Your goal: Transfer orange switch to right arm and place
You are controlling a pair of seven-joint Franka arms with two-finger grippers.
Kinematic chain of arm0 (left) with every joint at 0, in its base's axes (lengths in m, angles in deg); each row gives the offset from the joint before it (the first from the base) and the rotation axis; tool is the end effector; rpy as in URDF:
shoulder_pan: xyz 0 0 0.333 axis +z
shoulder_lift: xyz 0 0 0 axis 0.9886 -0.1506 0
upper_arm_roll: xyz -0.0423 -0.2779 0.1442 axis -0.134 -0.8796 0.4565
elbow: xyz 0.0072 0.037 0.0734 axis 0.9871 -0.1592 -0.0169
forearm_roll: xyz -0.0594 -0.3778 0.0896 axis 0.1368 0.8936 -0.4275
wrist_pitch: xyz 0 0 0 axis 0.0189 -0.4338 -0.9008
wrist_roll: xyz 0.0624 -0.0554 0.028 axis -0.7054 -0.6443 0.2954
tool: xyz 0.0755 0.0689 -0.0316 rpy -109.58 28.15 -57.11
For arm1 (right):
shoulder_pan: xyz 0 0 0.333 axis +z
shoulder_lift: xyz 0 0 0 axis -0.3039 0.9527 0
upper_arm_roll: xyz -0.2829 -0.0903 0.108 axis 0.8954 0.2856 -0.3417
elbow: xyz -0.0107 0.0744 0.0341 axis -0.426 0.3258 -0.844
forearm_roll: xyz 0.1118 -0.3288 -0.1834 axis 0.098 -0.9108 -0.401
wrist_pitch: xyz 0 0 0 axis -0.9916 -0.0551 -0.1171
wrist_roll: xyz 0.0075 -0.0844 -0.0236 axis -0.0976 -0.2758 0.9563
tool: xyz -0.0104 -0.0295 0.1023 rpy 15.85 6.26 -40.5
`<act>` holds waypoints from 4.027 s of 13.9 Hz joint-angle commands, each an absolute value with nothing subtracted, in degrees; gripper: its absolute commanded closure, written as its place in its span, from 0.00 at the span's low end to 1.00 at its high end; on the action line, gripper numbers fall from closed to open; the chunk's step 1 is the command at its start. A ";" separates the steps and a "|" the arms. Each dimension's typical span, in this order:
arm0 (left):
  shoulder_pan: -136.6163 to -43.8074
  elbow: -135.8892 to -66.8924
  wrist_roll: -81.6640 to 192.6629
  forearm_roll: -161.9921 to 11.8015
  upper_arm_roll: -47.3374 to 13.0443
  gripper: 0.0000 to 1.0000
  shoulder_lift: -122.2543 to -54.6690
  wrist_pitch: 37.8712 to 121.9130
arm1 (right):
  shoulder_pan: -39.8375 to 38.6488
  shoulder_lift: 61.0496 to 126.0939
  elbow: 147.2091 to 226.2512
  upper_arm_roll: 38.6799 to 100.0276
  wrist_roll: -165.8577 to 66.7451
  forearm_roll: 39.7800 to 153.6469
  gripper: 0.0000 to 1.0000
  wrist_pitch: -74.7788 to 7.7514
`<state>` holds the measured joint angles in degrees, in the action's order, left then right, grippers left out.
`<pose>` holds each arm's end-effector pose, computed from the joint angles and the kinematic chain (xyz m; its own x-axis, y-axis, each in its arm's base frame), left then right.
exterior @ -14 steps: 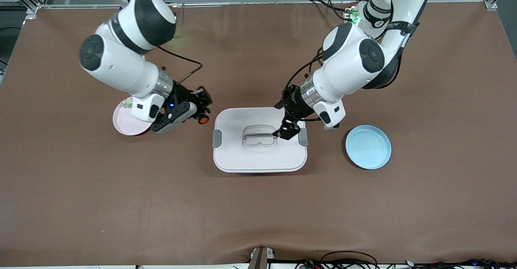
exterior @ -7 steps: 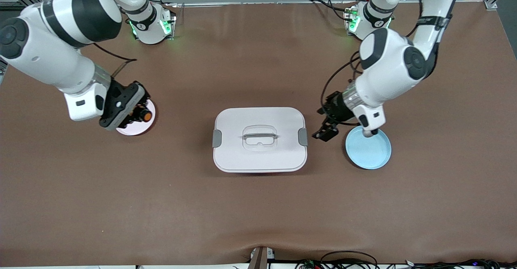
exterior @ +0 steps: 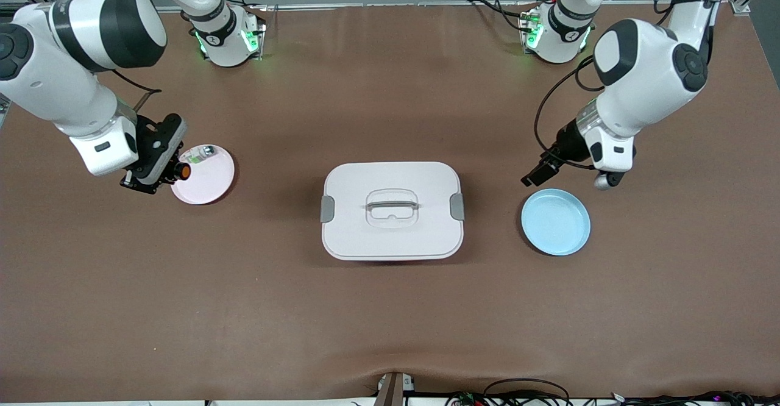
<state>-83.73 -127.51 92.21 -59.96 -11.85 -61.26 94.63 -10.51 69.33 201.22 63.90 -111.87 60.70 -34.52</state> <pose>0.5188 -0.1518 0.4108 0.7409 0.6508 -0.1661 0.6666 -0.6821 0.3007 0.5554 0.0709 0.4780 0.2718 0.9616 0.0392 0.9602 -0.2737 0.0556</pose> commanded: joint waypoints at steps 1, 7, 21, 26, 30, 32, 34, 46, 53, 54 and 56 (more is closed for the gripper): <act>-80.30 -131.57 83.27 -61.93 -12.44 0.00 -56.78 93.96 | -14.78 65.98 210.64 62.94 -119.04 59.60 1.00 -42.40; -75.10 -131.84 64.96 -72.55 -12.62 0.00 -52.48 88.16 | -18.13 66.41 224.90 62.94 -126.25 59.52 1.00 -58.42; -68.15 -101.21 53.09 -80.66 -12.27 0.00 -60.71 63.39 | -22.97 79.68 236.31 62.94 -135.23 59.52 1.00 -85.38; -68.24 -86.94 54.06 -81.10 -12.18 0.00 -67.58 55.11 | -23.93 81.44 238.35 62.85 -134.79 59.60 1.00 -89.28; -67.72 -87.11 53.88 -81.36 -12.09 0.00 -67.76 55.28 | -23.85 83.28 238.27 62.85 -134.26 59.69 1.00 -90.94; -67.36 -87.11 53.88 -82.15 -12.09 0.00 -67.85 55.45 | -23.84 86.26 238.26 62.85 -134.26 59.69 1.00 -94.45; -67.36 -87.02 53.88 -82.42 -12.09 0.00 -67.85 55.54 | -23.84 87.94 238.00 62.85 -134.09 59.95 1.00 -95.43; -68.76 -87.11 53.97 -83.90 -11.39 0.00 -68.82 55.81 | -22.97 78.21 223.10 61.97 -126.71 60.48 0.00 -59.21; -80.80 -87.11 53.97 -83.91 0.29 0.00 -69.52 55.81 | -17.87 76.36 204.35 62.15 -111.70 59.52 0.00 -33.91; -81.94 -87.11 53.97 -83.82 1.26 0.00 -69.43 55.81 | -17.61 74.69 204.16 62.15 -108.45 59.52 0.00 -33.39; -82.83 -87.11 53.97 -83.74 2.06 0.00 -69.52 55.81 | -17.96 73.71 200.50 62.50 -103.08 58.47 0.00 -33.12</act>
<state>-81.19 -88.68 53.61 -82.71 0.70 -68.93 56.87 -17.69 75.62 203.50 62.16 -107.69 60.25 -34.80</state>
